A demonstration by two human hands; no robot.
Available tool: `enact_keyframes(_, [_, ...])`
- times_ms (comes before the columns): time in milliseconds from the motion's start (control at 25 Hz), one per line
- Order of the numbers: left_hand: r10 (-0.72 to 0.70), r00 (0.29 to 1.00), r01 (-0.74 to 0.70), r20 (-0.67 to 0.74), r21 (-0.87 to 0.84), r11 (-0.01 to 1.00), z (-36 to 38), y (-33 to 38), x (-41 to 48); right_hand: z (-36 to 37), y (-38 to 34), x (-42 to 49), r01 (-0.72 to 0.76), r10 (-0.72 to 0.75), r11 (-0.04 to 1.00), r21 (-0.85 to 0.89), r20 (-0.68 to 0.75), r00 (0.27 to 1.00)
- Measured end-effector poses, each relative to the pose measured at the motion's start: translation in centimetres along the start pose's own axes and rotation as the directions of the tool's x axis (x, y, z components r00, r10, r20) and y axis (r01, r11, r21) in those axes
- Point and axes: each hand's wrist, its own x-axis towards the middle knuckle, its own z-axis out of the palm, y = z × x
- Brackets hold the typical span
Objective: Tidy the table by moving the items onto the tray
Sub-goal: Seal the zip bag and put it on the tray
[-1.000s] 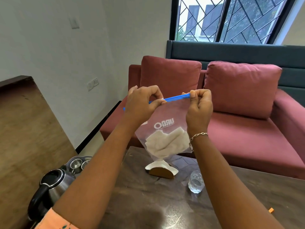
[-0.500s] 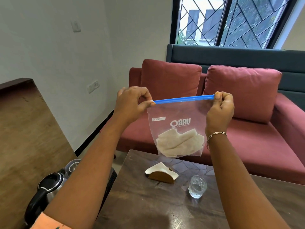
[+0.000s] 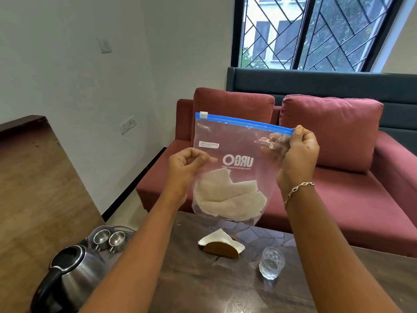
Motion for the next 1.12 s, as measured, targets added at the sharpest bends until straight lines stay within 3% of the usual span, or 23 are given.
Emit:
enact_keyframes(120, [-0.029,0.993,0.007,-0.114,-0.19,0.982,0.4,1.0,0.2,-1.3,0.8,-0.4,-0.041,0.058,0.992,-0.116,0.143,0.988])
enact_keyframes(240, [-0.035,0.981,0.001,-0.189,-0.177,0.984,0.2,1.7,0.3,-3.2,2.4,-1.3,-0.039,0.101,0.976,-0.216,0.286,0.953])
enact_keyframes(440, [0.097,0.95,-0.119,-0.295,-0.059,0.991,-0.4,1.9,0.0,-3.8,3.4,-1.4,0.077,-0.012,0.974,-0.211,0.295,0.955])
enact_keyframes(560, [0.21,0.945,-0.186,-0.252,0.117,0.976,-1.0,1.6,0.0,-3.7,3.4,-1.2,0.116,-0.026,0.966,-0.232,0.36,0.933])
enact_keyframes(720, [0.153,0.987,-0.138,-0.052,0.222,0.965,-2.6,1.3,0.4,-3.4,3.5,-1.2,0.16,0.011,0.922,-0.352,0.437,0.899])
enact_keyframes(960, [0.213,0.976,-0.136,-0.037,0.661,0.738,-5.4,1.5,0.6,-2.6,4.9,-1.7,0.426,-0.112,0.625,-0.655,0.464,0.878])
enact_keyframes(1040, [0.152,0.987,-0.081,-0.044,0.684,0.725,-6.8,1.4,0.6,-2.2,6.0,-2.2,0.471,-0.096,0.583,-0.663,0.519,0.849])
enact_keyframes(1120, [0.025,1.0,-0.01,-0.017,0.593,0.805,-8.4,1.1,0.4,-1.4,7.4,-3.1,0.463,-0.01,0.599,-0.653,0.572,0.82])
